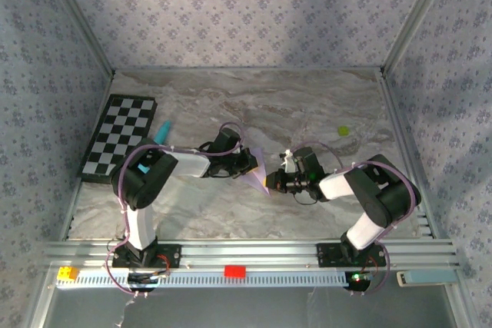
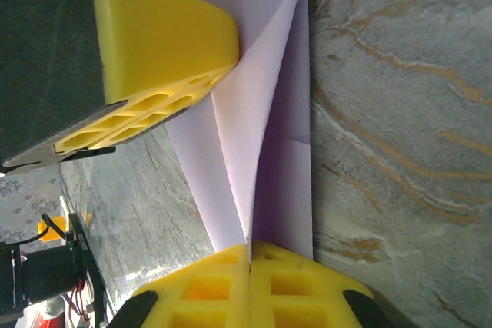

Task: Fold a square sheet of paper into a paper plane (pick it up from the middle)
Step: Fourth fold the wing at the center of the table.

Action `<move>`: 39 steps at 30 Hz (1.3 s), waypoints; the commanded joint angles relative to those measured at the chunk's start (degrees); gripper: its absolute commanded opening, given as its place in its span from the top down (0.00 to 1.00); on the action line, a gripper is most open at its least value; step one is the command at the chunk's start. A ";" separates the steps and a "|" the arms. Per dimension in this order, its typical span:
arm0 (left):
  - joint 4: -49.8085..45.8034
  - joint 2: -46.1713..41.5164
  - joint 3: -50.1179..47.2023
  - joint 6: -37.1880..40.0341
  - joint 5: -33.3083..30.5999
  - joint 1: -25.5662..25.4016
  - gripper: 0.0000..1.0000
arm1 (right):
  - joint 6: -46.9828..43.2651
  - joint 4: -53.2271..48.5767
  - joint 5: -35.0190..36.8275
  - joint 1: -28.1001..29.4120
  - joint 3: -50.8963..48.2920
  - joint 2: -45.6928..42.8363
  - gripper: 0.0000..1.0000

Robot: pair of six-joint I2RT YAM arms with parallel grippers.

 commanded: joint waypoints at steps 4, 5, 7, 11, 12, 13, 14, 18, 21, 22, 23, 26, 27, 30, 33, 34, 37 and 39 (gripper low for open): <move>-0.20 0.36 1.35 0.05 -1.16 -0.30 0.93 | -0.19 -5.88 4.59 0.44 0.01 3.99 1.00; -0.61 0.36 1.51 0.11 -1.38 -0.29 0.93 | -0.16 -5.88 4.55 0.40 0.07 3.96 1.00; -1.08 0.36 1.86 0.37 -1.42 -0.24 0.93 | -0.07 -5.88 4.59 0.38 0.09 4.04 1.00; -1.58 0.69 2.37 0.66 -1.64 -0.10 0.93 | -0.03 -5.97 4.61 0.35 0.09 4.18 1.00; -1.69 0.76 2.50 0.65 -1.58 -0.10 0.93 | 0.01 -6.05 4.59 0.33 0.17 4.29 1.00; -1.67 0.88 2.51 0.71 -1.52 -0.19 0.93 | 0.01 -5.98 4.54 0.34 0.09 4.39 1.00; -1.66 0.92 2.61 0.73 -1.52 -0.11 0.93 | 0.01 -6.04 4.48 0.35 0.18 4.40 1.00; -1.82 1.10 2.61 0.82 -1.69 -0.05 0.93 | -0.05 -6.06 4.35 0.25 0.18 4.57 1.00; -2.11 1.32 2.86 0.97 -1.82 0.03 0.93 | 0.00 -6.19 4.35 0.22 0.25 4.73 1.00; -2.08 1.49 2.95 0.93 -1.89 -0.01 0.93 | 0.09 -6.23 4.25 0.26 0.27 4.81 1.00; -2.16 1.58 3.03 1.03 -1.95 0.03 0.93 | 0.10 -6.24 4.29 0.26 0.27 4.87 1.00; -2.23 2.01 3.29 1.00 -1.95 0.01 0.93 | 0.09 -6.24 4.15 0.10 0.35 5.14 1.00; -2.35 2.18 3.42 1.12 -1.93 0.08 0.93 | 0.03 -6.24 4.15 0.16 0.37 5.20 1.00; -2.62 2.47 3.55 1.08 -2.26 0.14 0.93 | 0.23 -6.24 4.15 0.10 0.36 5.36 1.00; -3.01 2.72 3.57 1.17 -2.31 0.13 0.94 | 0.37 -6.27 3.98 0.13 0.35 5.37 1.00; -3.15 2.82 3.56 1.17 -2.39 0.09 0.94 | 0.30 -6.28 3.99 0.17 0.38 5.36 1.00; -3.68 3.11 3.49 1.21 -2.57 0.08 0.94 | 0.36 -6.32 3.90 0.10 0.44 5.36 1.00; -3.88 3.43 3.62 1.26 -2.48 0.11 0.94 | 0.46 -6.32 3.80 0.07 0.52 5.36 1.00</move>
